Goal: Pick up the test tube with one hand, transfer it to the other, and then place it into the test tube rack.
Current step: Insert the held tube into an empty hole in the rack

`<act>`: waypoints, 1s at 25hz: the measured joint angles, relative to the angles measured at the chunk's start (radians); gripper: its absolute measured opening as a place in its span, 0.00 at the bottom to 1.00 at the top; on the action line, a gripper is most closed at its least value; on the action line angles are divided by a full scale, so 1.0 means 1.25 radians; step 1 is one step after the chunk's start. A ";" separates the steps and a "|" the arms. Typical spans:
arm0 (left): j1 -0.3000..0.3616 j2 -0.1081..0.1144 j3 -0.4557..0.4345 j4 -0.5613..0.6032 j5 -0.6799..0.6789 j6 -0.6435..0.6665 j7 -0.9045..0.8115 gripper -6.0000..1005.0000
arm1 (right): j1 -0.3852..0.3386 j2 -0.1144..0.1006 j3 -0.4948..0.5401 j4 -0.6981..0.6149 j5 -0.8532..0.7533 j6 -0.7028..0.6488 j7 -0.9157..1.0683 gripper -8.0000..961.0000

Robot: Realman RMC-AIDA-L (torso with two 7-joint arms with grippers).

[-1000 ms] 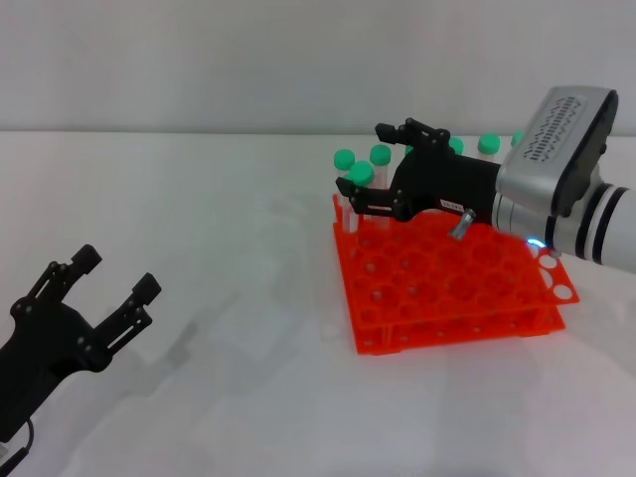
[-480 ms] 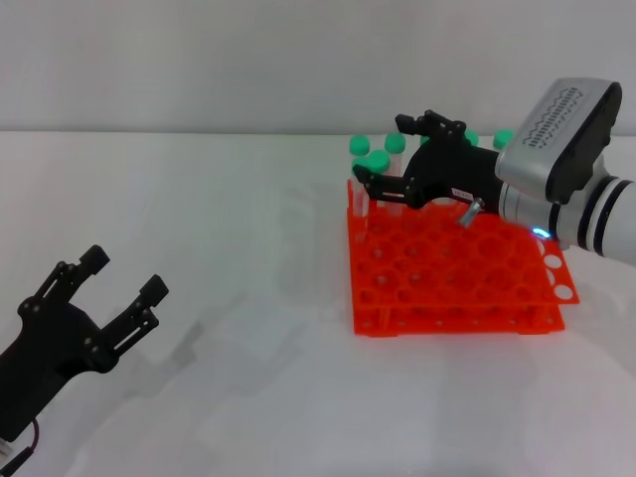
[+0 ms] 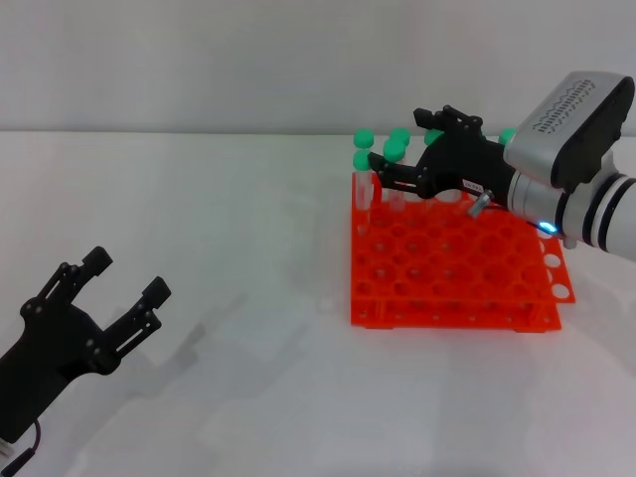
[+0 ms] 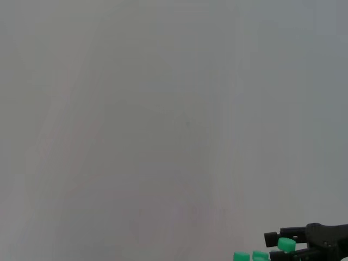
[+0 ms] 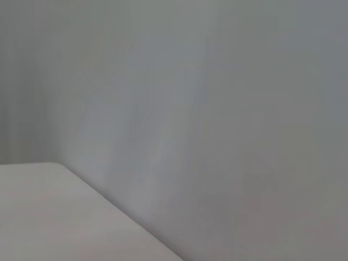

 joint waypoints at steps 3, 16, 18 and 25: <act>0.000 0.000 0.000 0.000 0.000 0.000 0.000 0.88 | -0.004 0.000 -0.001 0.000 0.001 0.000 0.000 0.91; 0.000 0.000 0.000 0.000 0.009 0.000 0.000 0.88 | -0.019 -0.004 0.000 0.000 0.002 -0.059 -0.008 0.90; -0.001 0.000 0.000 0.000 0.011 0.001 0.000 0.88 | -0.014 -0.004 0.000 0.000 0.002 -0.056 -0.008 0.89; -0.004 0.000 0.000 0.000 0.019 0.002 0.000 0.88 | 0.009 0.000 -0.007 0.000 0.001 -0.008 -0.005 0.89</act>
